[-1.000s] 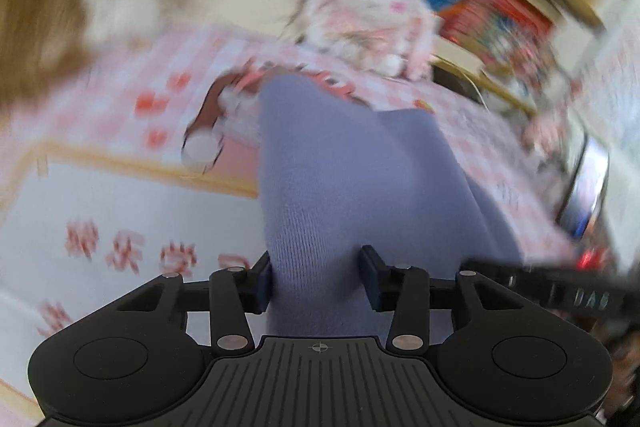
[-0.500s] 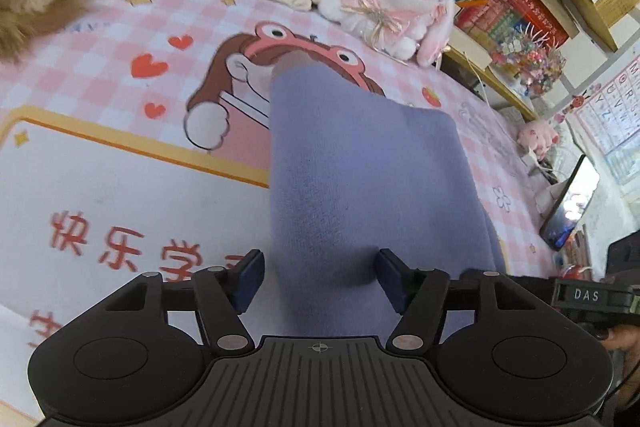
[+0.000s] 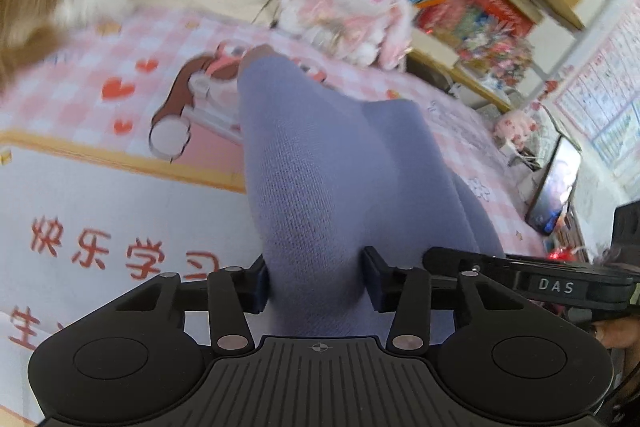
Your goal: Fold clothes
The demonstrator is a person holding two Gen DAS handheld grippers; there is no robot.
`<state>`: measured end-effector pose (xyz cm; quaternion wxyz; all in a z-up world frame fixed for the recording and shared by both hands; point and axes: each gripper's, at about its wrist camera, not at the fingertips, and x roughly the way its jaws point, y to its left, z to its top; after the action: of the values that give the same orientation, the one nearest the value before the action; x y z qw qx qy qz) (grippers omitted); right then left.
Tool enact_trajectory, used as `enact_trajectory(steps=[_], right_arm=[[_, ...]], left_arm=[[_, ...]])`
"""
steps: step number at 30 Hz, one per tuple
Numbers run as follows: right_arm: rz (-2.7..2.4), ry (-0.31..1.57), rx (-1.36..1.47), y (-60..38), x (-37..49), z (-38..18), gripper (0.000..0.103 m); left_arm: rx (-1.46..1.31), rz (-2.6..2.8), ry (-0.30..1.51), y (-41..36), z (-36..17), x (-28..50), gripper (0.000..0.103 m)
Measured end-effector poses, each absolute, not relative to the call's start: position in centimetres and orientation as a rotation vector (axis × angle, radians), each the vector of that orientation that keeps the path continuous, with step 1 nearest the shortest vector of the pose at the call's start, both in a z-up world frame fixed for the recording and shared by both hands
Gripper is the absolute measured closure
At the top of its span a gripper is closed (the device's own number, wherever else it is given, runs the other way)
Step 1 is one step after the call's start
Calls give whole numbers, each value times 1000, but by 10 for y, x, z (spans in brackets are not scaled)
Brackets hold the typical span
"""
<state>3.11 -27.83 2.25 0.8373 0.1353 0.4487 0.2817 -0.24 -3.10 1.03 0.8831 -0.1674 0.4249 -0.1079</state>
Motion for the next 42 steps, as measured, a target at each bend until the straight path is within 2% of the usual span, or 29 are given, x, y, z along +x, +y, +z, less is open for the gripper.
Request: enact_trajectory(steps=[9, 19, 42], right_arm=[[580, 804, 185, -271, 17, 44, 77], [484, 766, 162, -253, 28, 52, 77], [422, 714, 17, -170, 131, 41, 77]], left_arm=[[-314, -260, 824, -31, 33, 3, 58], [-293, -349, 813, -16, 33, 36, 58], [-356, -359, 779, 60, 8, 150, 58]])
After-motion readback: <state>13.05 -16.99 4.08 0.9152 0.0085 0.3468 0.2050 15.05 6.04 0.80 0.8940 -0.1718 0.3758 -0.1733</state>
